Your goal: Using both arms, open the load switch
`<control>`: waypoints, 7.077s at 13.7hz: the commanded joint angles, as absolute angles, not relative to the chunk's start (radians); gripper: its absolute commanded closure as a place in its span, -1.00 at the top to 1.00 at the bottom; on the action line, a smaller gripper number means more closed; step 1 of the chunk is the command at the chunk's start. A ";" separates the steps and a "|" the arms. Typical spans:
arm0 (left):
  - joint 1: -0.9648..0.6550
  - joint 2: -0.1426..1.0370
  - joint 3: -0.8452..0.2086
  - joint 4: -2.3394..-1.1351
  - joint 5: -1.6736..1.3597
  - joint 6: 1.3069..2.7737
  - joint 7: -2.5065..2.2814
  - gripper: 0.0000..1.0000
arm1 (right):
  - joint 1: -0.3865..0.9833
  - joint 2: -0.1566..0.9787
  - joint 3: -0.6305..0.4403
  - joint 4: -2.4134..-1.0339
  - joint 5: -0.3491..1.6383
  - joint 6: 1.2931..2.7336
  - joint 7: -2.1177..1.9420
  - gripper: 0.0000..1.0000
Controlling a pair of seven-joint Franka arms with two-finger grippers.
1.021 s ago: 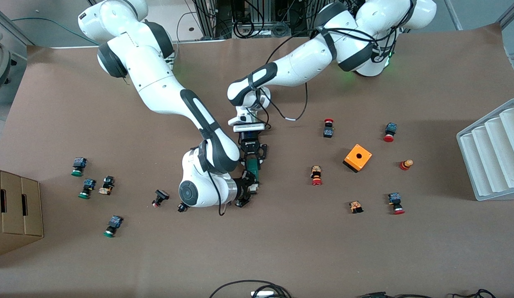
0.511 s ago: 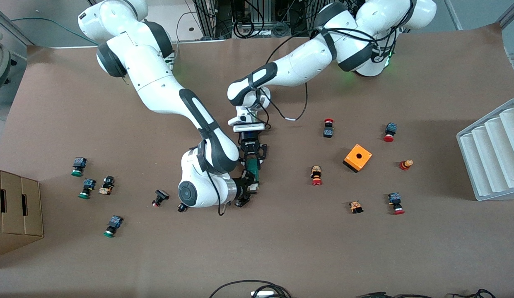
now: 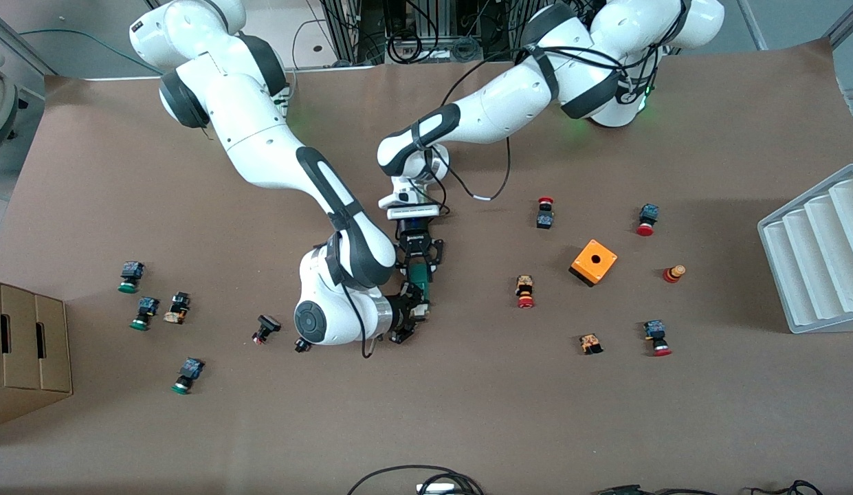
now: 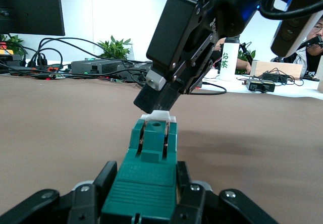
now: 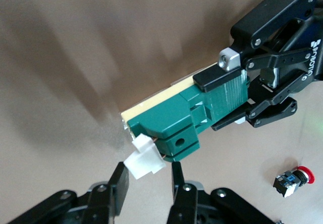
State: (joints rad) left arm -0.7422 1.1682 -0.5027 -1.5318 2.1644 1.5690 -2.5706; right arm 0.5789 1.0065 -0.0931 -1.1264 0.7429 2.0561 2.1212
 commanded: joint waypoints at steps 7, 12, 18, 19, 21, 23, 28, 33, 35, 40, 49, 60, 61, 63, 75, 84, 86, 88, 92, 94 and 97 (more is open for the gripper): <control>-0.758 1.262 -0.506 -1.502 2.184 1.583 -2.619 0.10 | 0.571 0.943 -0.081 -1.206 0.761 2.017 2.118 -0.18; -0.761 1.262 -0.506 -1.502 2.184 1.583 -2.619 0.10 | 0.568 0.950 -0.081 -1.204 0.744 2.025 2.105 -0.18; -0.761 1.262 -0.506 -1.500 2.183 1.583 -2.618 0.10 | 0.568 0.957 -0.081 -1.203 0.742 2.034 2.098 -0.16; -0.761 1.262 -0.506 -1.500 2.183 1.583 -2.617 0.10 | 0.569 0.957 -0.081 -1.203 0.742 2.034 2.098 -0.16; -0.761 1.261 -0.506 -1.500 2.183 1.583 -2.619 0.10 | 0.569 0.954 -0.081 -1.203 0.742 2.034 2.102 -0.18; -0.761 1.261 -0.506 -1.500 2.183 1.582 -2.619 0.10 | 0.569 0.951 -0.080 -1.200 0.744 2.034 2.106 -0.20; -0.762 1.261 -0.506 -1.500 2.181 1.583 -2.623 0.10 | 0.569 0.943 -0.066 -1.201 0.742 2.031 2.106 -0.41; -0.762 1.261 -0.506 -1.500 2.180 1.582 -2.623 0.10 | 0.569 0.928 -0.066 -1.203 0.738 2.028 2.106 -0.41; -0.762 1.261 -0.506 -1.500 2.180 1.582 -2.623 0.10 | 0.572 0.923 -0.066 -1.204 0.738 2.026 2.106 -0.40; -0.764 1.262 -0.506 -1.502 2.178 1.582 -2.623 0.10 | 0.584 0.913 -0.066 -1.212 0.720 2.025 2.108 -0.40; -0.765 1.262 -0.506 -1.500 2.178 1.582 -2.623 0.10 | 0.577 0.907 -0.046 -1.241 0.667 2.028 2.100 -0.40; -0.765 1.266 -0.506 -1.502 2.177 1.582 -2.625 0.10 | 0.580 0.838 -0.032 -1.321 0.649 2.023 2.075 -0.41; -0.765 1.266 -0.506 -1.502 2.177 1.582 -2.625 0.10 | 0.580 0.833 -0.032 -1.328 0.647 2.023 2.075 -0.41; -0.765 1.267 -0.506 -1.503 2.177 1.582 -2.625 0.10 | 0.581 0.821 -0.031 -1.344 0.632 2.022 2.074 -0.41; -0.765 1.275 -0.506 -1.503 2.180 1.580 -2.625 0.10 | 0.581 0.784 0.003 -1.397 0.562 2.023 2.071 -0.41; -0.765 1.279 -0.506 -1.500 2.183 1.580 -2.625 0.10 | 0.580 0.790 0.044 -1.439 0.506 2.075 2.074 -0.41; -0.765 1.281 -0.506 -1.500 2.183 1.580 -2.625 0.10 | 0.581 0.795 0.044 -1.439 0.505 2.082 2.074 -0.41; -0.765 1.281 -0.506 -1.500 2.183 1.580 -2.625 0.10 | 0.583 0.802 0.044 -1.439 0.502 2.098 2.072 -0.41; -0.765 1.281 -0.506 -1.502 2.183 1.580 -2.625 0.10 | 0.586 0.821 0.044 -1.440 0.485 2.118 2.074 -0.41; -0.765 1.281 -0.506 -1.502 2.181 1.580 -2.625 0.10 | 0.586 0.824 0.044 -1.440 0.476 2.120 2.074 -0.41; -0.765 1.281 -0.506 -1.502 2.181 1.580 -2.625 0.10 | 0.583 0.821 0.044 -1.439 0.476 2.115 2.075 -0.64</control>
State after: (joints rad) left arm -0.7445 1.1706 -0.5027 -1.5313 2.1665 1.5601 -2.5780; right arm 0.5885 0.8207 0.0377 -1.4228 0.5103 2.1068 2.0726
